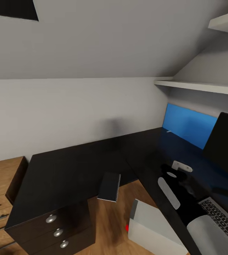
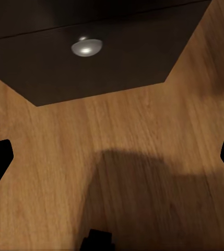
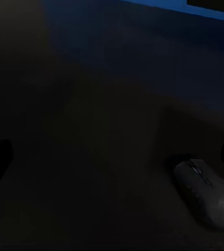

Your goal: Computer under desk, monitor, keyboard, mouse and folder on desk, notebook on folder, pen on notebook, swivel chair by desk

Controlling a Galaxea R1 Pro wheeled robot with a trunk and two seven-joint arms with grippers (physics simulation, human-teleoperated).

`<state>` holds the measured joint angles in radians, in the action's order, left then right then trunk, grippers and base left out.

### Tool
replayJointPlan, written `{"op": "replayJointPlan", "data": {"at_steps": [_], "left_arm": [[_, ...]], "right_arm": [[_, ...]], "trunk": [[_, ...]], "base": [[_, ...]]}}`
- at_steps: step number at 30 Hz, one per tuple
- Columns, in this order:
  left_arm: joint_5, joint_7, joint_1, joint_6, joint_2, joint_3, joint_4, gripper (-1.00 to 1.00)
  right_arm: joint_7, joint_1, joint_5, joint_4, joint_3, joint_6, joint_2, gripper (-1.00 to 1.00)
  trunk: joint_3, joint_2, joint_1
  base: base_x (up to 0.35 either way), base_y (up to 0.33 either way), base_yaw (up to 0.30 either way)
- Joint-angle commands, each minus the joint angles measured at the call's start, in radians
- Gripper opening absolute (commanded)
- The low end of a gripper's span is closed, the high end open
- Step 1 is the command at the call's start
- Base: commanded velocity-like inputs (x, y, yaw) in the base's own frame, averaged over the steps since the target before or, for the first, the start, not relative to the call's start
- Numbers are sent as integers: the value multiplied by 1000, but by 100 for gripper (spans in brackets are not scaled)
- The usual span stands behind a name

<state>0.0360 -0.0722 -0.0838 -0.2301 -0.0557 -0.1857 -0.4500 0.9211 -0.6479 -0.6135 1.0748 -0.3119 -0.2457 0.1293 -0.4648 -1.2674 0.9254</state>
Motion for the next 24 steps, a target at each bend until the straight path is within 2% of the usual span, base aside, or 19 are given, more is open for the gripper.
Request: {"op": "replayJointPlan", "data": {"at_steps": [1, 6, 8, 9, 10, 13, 24], "left_arm": [[4, -1, -1, -3, -1, -3, 0, 100], [4, -1, -1, -3, 0, -4, 0, 100], [4, -1, -1, -3, -1, -4, 0, 100], [4, -1, -1, -4, -1, -4, 0, 100], [4, -1, -1, -4, -1, -4, 0, 100], [4, -1, -1, -4, -1, -3, 0, 100], [4, -1, -1, -5, -1, -3, 0, 100]], "right_arm": [[18, 0, -3, 3, -5, -9, -8, 100], [45, 4, -2, 8, -35, -10, -36, 100], [52, 8, -2, 9, -74, -10, -44, 100], [58, 11, -2, 9, -142, -7, -49, 100], [59, 12, -2, 10, -162, -7, -50, 100], [59, 12, -3, 8, -186, -6, -53, 100], [59, 13, -4, 6, -231, -6, -63, 100]], "trunk": [[-1, -1, 0], [-1, -1, 0], [-1, -1, 0], [-1, -1, 0], [-1, -1, 0], [-1, -1, 0], [-1, -1, 0]], "base": [[0, 0, 75], [0, 0, 166], [0, 0, 238], [0, 0, 265], [0, 0, 270], [0, 0, 272], [0, 0, 276]]}}
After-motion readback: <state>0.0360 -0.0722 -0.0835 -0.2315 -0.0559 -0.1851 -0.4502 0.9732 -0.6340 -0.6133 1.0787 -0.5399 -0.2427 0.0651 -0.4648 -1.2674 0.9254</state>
